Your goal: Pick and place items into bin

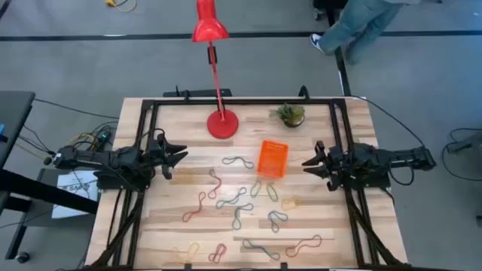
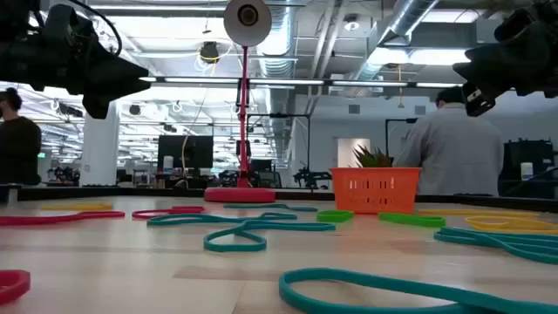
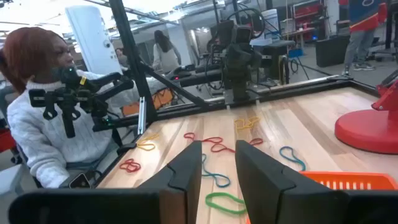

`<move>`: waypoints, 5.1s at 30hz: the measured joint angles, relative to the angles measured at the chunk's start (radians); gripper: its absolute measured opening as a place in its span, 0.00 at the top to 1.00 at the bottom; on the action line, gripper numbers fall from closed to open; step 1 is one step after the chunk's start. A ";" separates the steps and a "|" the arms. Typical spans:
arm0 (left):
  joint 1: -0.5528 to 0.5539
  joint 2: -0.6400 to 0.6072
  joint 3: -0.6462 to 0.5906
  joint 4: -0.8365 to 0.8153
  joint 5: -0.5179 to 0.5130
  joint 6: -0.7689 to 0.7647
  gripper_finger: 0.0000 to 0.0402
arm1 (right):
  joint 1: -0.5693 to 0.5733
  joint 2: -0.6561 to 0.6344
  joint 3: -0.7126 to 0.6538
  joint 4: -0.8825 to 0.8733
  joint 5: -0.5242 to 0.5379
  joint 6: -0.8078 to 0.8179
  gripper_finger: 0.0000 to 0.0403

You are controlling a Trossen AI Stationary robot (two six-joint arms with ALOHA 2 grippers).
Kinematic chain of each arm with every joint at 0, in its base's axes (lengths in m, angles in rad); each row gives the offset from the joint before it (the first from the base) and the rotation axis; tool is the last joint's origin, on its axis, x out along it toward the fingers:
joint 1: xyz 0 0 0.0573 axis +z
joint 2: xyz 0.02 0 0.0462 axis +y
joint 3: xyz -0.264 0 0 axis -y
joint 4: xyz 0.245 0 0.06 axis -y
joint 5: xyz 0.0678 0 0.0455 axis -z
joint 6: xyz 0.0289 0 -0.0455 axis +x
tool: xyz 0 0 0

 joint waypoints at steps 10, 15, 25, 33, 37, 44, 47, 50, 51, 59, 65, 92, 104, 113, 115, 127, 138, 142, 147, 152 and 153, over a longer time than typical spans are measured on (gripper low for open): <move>0.000 0.000 0.000 0.000 0.000 0.000 0.70 | 0.000 0.000 0.000 0.000 0.000 0.000 0.77; 0.000 0.000 0.000 0.000 0.000 0.000 0.70 | 0.000 0.000 0.000 0.000 0.000 0.000 0.77; 0.000 0.000 0.000 0.000 0.000 0.000 0.70 | 0.000 0.000 0.000 0.000 0.000 0.000 0.77; 0.000 0.000 0.000 0.000 0.000 0.000 0.70 | 0.000 0.000 0.000 0.000 0.000 0.000 0.77; 0.000 0.000 0.000 0.000 0.000 0.000 0.70 | 0.000 0.000 0.000 0.000 0.000 0.000 0.77; 0.000 0.000 0.000 0.000 0.000 0.000 0.70 | 0.000 0.000 0.000 0.000 0.000 0.000 0.77; 0.000 0.000 0.000 0.000 0.000 0.000 0.70 | 0.000 0.000 0.000 0.000 0.000 0.000 0.77; 0.000 0.000 0.000 0.000 0.000 0.000 0.70 | 0.000 0.000 0.000 0.000 0.000 0.000 0.77; 0.000 0.000 0.000 0.000 0.000 0.000 0.70 | 0.000 0.000 0.000 0.000 0.000 0.000 0.77; 0.000 0.000 0.000 0.000 0.000 0.000 0.70 | 0.000 0.000 0.000 0.000 0.000 0.000 0.77; 0.000 0.000 0.000 0.000 0.000 0.000 0.70 | 0.000 0.000 0.000 0.000 0.000 0.000 0.77; 0.000 0.000 -0.002 0.023 0.035 -0.082 0.70 | 0.000 0.000 0.000 0.019 0.025 -0.066 0.77; 0.000 0.001 0.000 0.008 -0.016 -0.145 0.70 | 0.000 0.000 0.000 0.152 0.148 -0.094 0.77; 0.000 0.057 0.001 -0.025 0.266 -0.298 0.70 | 0.000 -0.001 0.000 0.180 0.301 -0.269 0.77; 0.000 0.066 0.001 -0.027 0.286 -0.306 0.70 | -0.001 -0.001 0.000 0.171 0.305 -0.274 0.77; 0.000 0.130 0.000 -0.012 0.138 -0.258 0.70 | -0.001 0.000 0.000 0.207 0.516 -0.329 0.77; 0.000 0.254 -0.002 0.102 -0.130 -0.273 0.70 | -0.087 0.029 0.006 0.040 0.555 -0.140 0.77; 0.000 0.282 0.035 0.201 -0.160 -0.148 0.70 | -0.105 0.082 0.037 -0.052 0.489 -0.119 0.77; 0.001 0.292 0.142 0.145 -0.177 0.009 0.70 | -0.088 0.214 0.087 -0.235 0.412 0.072 0.77; 0.021 0.343 0.258 0.078 -0.186 0.029 0.70 | -0.076 0.413 0.287 -0.398 0.390 0.117 0.77; 0.025 0.357 0.280 0.066 -0.186 0.030 0.70 | -0.070 0.460 0.327 -0.463 0.380 0.147 0.77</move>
